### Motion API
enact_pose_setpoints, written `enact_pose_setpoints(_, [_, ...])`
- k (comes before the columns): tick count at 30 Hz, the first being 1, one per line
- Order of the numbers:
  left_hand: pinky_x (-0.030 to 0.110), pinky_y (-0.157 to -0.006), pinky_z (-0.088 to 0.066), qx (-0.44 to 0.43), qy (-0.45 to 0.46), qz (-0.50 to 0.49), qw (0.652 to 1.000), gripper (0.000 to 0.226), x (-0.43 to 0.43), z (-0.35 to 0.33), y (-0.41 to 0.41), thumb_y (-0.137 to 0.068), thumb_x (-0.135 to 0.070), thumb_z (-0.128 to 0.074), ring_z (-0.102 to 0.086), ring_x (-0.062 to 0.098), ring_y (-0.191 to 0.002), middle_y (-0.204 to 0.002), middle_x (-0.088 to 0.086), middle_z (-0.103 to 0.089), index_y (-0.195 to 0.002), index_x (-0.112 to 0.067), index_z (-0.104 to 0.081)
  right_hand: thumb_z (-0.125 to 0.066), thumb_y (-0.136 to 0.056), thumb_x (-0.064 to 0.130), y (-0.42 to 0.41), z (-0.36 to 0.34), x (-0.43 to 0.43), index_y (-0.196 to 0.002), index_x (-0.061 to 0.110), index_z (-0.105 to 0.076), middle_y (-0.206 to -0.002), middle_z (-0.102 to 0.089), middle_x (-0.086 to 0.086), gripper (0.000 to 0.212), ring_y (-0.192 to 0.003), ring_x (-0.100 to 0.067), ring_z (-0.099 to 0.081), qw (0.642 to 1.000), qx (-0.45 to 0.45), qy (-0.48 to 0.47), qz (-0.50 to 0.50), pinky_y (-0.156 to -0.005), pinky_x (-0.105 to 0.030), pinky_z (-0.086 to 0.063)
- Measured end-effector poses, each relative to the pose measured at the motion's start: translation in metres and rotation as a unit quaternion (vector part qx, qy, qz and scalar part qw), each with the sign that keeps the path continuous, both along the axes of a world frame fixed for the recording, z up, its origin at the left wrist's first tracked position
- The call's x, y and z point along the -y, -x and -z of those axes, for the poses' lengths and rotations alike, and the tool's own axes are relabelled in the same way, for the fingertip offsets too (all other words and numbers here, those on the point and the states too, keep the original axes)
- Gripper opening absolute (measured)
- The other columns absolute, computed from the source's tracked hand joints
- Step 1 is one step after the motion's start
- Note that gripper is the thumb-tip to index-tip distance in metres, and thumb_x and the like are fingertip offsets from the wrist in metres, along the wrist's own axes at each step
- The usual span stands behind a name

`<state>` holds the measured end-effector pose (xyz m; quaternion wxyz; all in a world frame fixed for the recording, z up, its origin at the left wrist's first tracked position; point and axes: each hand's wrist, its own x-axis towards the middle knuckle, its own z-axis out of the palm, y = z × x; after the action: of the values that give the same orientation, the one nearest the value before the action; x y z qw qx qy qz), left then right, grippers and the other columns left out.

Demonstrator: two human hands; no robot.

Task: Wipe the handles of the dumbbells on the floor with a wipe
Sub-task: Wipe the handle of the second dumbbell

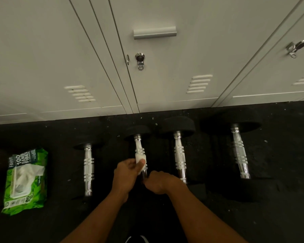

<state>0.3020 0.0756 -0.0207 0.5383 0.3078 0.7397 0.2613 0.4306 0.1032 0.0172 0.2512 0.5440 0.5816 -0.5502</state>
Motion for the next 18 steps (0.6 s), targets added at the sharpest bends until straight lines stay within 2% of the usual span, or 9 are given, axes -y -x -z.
enact_pose_setpoints(5, [0.018, -0.065, -0.054, -0.001, 0.028, 0.067, 0.997, 0.023, 0.024, -0.009, 0.001, -0.090, -0.035, -0.064, -0.072, 0.006, -0.078, -0.084, -0.002, -0.076, -0.097, -0.014, -0.073, -0.035, -0.098, 0.037, 0.000, 0.003, -0.001, -0.127, 0.005, -0.053, -0.131, -0.057, -0.017, 0.047, -0.118, -0.032, -0.056, 1.000, -0.007, 0.010, -0.004, -0.086, -0.033, -0.041])
enact_pose_setpoints(7, [0.020, -0.068, -0.056, -0.016, 0.025, 0.076, 0.997, 0.023, 0.022, -0.012, 0.004, -0.087, -0.033, -0.068, -0.072, 0.006, -0.075, -0.081, -0.002, -0.076, -0.096, -0.013, -0.074, -0.035, -0.097, 0.039, 0.000, 0.003, 0.000, -0.128, 0.005, -0.052, -0.132, -0.056, -0.017, 0.048, -0.118, -0.032, -0.056, 1.000, -0.010, 0.008, -0.003, -0.088, -0.033, -0.041])
enact_pose_setpoints(10, [0.014, -0.061, -0.052, -0.062, 0.002, 0.032, 0.998, 0.024, 0.017, -0.013, 0.007, -0.078, -0.032, -0.078, -0.071, 0.004, -0.070, -0.078, -0.002, -0.076, -0.092, -0.013, -0.075, -0.037, -0.097, 0.040, -0.001, 0.003, 0.000, -0.131, 0.007, -0.051, -0.135, -0.054, -0.016, 0.049, -0.120, -0.032, -0.055, 1.000, -0.009, 0.003, -0.003, -0.095, -0.034, -0.042])
enact_pose_setpoints(15, [0.032, -0.076, -0.057, -0.119, -0.036, -0.131, 0.984, 0.030, -0.003, -0.018, 0.005, -0.074, -0.040, -0.079, -0.071, 0.013, -0.081, -0.084, -0.003, -0.074, -0.095, -0.018, -0.073, -0.039, -0.096, 0.043, 0.000, 0.006, 0.001, -0.132, 0.008, -0.051, -0.138, -0.052, -0.017, 0.052, -0.123, -0.034, -0.052, 1.000, -0.003, 0.006, 0.003, -0.101, -0.037, -0.041])
enact_pose_setpoints(17, [0.033, -0.081, -0.057, -0.125, -0.056, -0.127, 0.982, 0.036, -0.015, -0.027, 0.002, -0.078, -0.044, -0.075, -0.069, 0.012, -0.086, -0.091, -0.002, -0.074, -0.103, -0.018, -0.071, -0.038, -0.096, 0.042, -0.001, 0.005, 0.000, -0.132, 0.007, -0.050, -0.139, -0.051, -0.018, 0.052, -0.124, -0.034, -0.052, 1.000, -0.002, 0.006, 0.004, -0.101, -0.036, -0.040])
enact_pose_setpoints(18, [0.029, -0.080, -0.055, -0.139, -0.063, -0.103, 0.983, 0.039, -0.019, -0.031, 0.001, -0.082, -0.048, -0.069, -0.068, 0.011, -0.088, -0.095, -0.002, -0.073, -0.108, -0.018, -0.070, -0.038, -0.096, 0.041, -0.001, 0.005, 0.000, -0.133, 0.006, -0.050, -0.139, -0.051, -0.018, 0.052, -0.124, -0.034, -0.052, 1.000, -0.003, 0.007, 0.004, -0.101, -0.036, -0.040])
